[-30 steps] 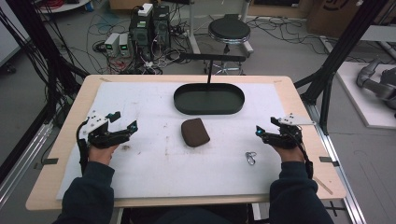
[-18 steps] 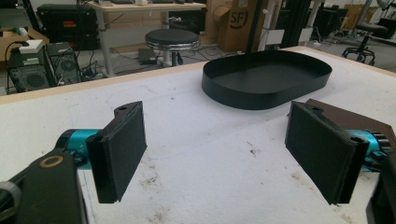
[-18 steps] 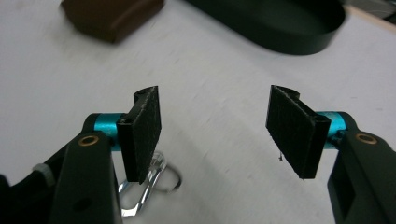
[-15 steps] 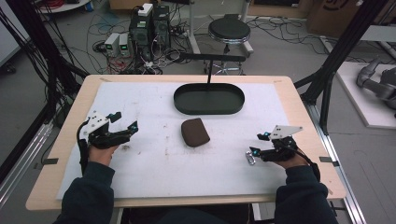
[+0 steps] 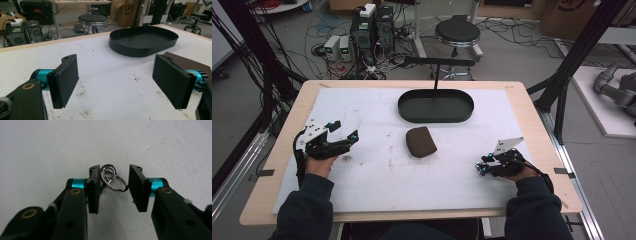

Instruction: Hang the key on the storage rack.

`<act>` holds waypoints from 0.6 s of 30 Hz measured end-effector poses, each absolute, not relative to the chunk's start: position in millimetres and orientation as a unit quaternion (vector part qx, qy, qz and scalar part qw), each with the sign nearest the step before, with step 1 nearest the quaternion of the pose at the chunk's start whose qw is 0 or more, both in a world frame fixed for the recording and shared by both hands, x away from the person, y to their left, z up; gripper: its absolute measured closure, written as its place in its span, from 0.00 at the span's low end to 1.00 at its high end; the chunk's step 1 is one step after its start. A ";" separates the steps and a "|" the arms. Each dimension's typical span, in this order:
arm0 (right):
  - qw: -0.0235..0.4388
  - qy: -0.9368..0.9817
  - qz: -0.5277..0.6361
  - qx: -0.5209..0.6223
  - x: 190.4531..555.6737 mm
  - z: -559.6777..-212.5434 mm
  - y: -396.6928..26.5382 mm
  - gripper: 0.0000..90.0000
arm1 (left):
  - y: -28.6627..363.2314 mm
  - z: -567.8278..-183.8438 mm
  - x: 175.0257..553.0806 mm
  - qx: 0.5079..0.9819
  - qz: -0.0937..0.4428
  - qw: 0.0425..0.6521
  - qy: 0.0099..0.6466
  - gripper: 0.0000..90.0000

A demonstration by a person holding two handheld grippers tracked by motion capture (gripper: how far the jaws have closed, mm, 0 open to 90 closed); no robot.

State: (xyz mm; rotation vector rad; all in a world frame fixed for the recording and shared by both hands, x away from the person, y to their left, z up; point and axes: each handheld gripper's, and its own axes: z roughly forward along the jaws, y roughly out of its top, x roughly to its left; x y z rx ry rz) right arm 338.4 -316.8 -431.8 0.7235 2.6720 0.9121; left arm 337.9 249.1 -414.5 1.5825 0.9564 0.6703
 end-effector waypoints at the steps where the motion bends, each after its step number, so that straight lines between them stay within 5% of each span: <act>1: 0.119 0.910 0.310 0.249 338.3 -431.1 -317.7 0.82 | 249.1 -414.6 338.0 0.670 0.284 0.554 0.404 0.23; 7: 0.140 0.903 0.313 0.260 339.6 -428.1 -319.9 0.98 | 249.2 -415.2 337.8 0.669 0.283 0.555 0.405 0.24; 18: 0.146 0.873 0.315 0.341 346.2 -427.5 -338.2 0.90 | 250.0 -415.4 337.3 0.669 0.283 0.554 0.406 0.24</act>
